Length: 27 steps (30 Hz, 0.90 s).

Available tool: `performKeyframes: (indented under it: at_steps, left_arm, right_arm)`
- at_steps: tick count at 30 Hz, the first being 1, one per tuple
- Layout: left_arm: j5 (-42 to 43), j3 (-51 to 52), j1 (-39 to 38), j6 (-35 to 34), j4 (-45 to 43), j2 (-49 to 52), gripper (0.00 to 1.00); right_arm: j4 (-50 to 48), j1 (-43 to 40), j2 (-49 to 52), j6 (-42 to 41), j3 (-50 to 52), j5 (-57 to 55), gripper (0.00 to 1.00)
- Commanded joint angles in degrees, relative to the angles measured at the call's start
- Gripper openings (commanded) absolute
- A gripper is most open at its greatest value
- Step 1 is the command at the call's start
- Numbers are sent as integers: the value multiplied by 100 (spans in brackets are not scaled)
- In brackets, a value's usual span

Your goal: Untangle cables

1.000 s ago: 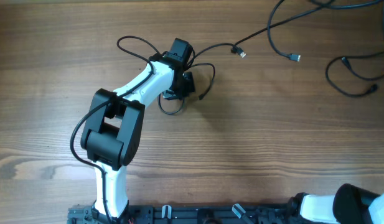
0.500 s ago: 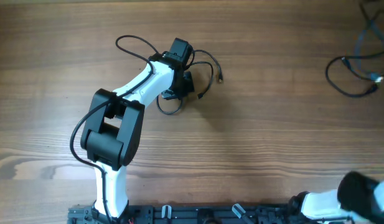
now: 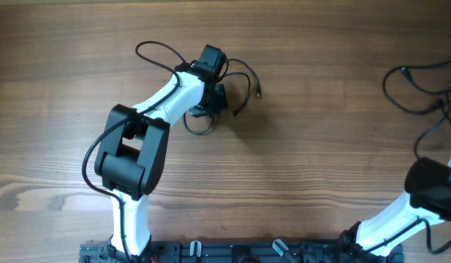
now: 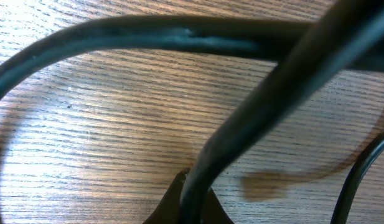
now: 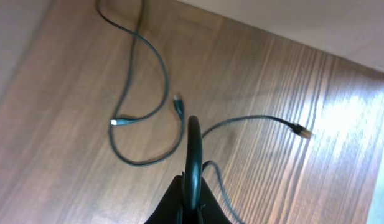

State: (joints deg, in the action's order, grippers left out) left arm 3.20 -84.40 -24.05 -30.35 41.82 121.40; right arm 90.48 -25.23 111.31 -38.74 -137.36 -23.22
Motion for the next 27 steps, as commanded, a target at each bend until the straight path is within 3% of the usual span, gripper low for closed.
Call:
performKeyframes:
  at_steps: [1, 6, 7, 8, 9, 14, 18, 21, 23, 26, 27]
  left_arm:
    - [-221, 94, 15, -59, 136, 129, 4]
    - [-221, 94, 15, -59, 133, 129, 4]
    - [-221, 94, 15, -59, 133, 129, 4]
    - [-221, 94, 15, -59, 133, 129, 4]
    - [-221, 94, 15, -59, 133, 129, 4]
    - [-221, 94, 15, -59, 133, 129, 4]
    - [-243, 2, 39, 11, 166, 83, 4]
    - [-26, -409, 48, 262, 411, -258, 6]
    - [629, -688, 48, 621, 625, -608, 52]
    - [767, -787, 48, 903, 994, -1543, 81]
    - [767, -787, 61, 901, 988, -1692, 85]
  right_arm:
    - [-42, -39, 264, -238, 313, -271, 4]
    - [-1086, -149, 389, -168, 1014, -293, 7]
    - [-1178, -149, 389, -122, 1071, -293, 41]
    - [-1316, -146, 389, 48, 1139, -262, 84]
    - [-1368, -146, 389, 192, 1139, -168, 100]
    - [-1287, -140, 282, 1416, 975, 1421, 100]
    - [-1325, 83, -485, 2605, 872, 3025, 100]
    - [-1325, 315, -1088, 2782, 874, 3375, 99]
    - [-1259, 358, -1429, 2817, 874, 3792, 100]
    - [-846, 369, -1589, 2920, 876, 4673, 100]
    - [-787, 393, -1589, 2979, 885, 4688, 100]
